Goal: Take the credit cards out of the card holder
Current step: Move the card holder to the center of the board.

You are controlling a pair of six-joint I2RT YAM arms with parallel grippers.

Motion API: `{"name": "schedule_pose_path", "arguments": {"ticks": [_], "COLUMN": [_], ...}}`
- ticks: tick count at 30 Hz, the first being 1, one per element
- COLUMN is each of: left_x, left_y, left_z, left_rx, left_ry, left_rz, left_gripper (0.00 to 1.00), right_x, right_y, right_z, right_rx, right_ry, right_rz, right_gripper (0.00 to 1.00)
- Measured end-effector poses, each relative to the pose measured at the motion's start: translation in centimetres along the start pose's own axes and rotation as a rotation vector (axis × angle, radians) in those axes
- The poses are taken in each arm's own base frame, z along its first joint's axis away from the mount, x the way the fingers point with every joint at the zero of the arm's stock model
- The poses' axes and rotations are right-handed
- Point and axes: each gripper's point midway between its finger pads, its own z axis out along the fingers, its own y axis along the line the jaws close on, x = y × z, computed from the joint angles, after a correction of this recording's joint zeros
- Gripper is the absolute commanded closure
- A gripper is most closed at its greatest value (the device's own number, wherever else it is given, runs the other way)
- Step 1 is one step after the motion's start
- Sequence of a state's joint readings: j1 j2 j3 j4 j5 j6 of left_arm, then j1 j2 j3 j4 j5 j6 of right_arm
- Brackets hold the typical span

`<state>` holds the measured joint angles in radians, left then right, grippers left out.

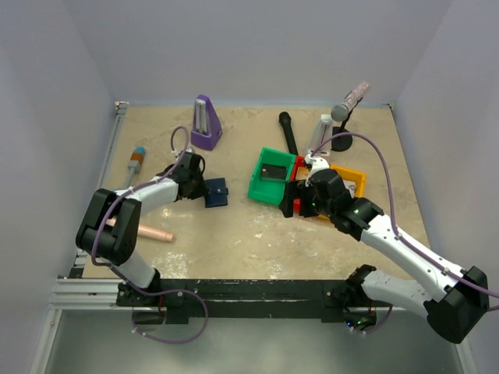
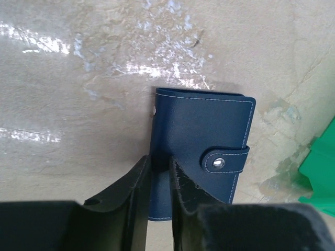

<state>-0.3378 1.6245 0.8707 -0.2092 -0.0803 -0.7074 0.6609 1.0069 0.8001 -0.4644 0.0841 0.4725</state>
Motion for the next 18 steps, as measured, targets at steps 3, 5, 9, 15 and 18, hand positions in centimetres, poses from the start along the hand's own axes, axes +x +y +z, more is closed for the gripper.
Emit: {"name": "schedule_pose_path", "arguments": {"ticks": [3,5,9,15,18], "left_x": [0.7,1.1,2.5,4.7,6.0], "left_y": [-0.2,-0.2,-0.3,-0.8,-0.8], "left_z": [-0.1,-0.3,-1.2,-2.3,-3.0], "left_rx": [0.022,0.035,0.057,0.094,0.115], "left_ry": [-0.01,-0.015,-0.008,0.012,0.018], "left_rz": [-0.007,-0.011,0.0,0.04,0.061], "left_gripper": [0.82,0.84,0.86,0.87,0.87], "right_x": [0.0,-0.1,0.0,0.0,0.3], "right_y": [0.2,0.4,0.6,1.4,1.9], "right_z": [0.0,0.0,0.0,-0.3,-0.3], "right_rx": [-0.01,-0.022,-0.033,-0.071,-0.087], "right_ry": [0.0,0.001,0.004,0.0,0.005], "right_rz": [0.003,0.005,0.008,0.006,0.0], "right_gripper": [0.06,0.06,0.07,0.09,0.09]}}
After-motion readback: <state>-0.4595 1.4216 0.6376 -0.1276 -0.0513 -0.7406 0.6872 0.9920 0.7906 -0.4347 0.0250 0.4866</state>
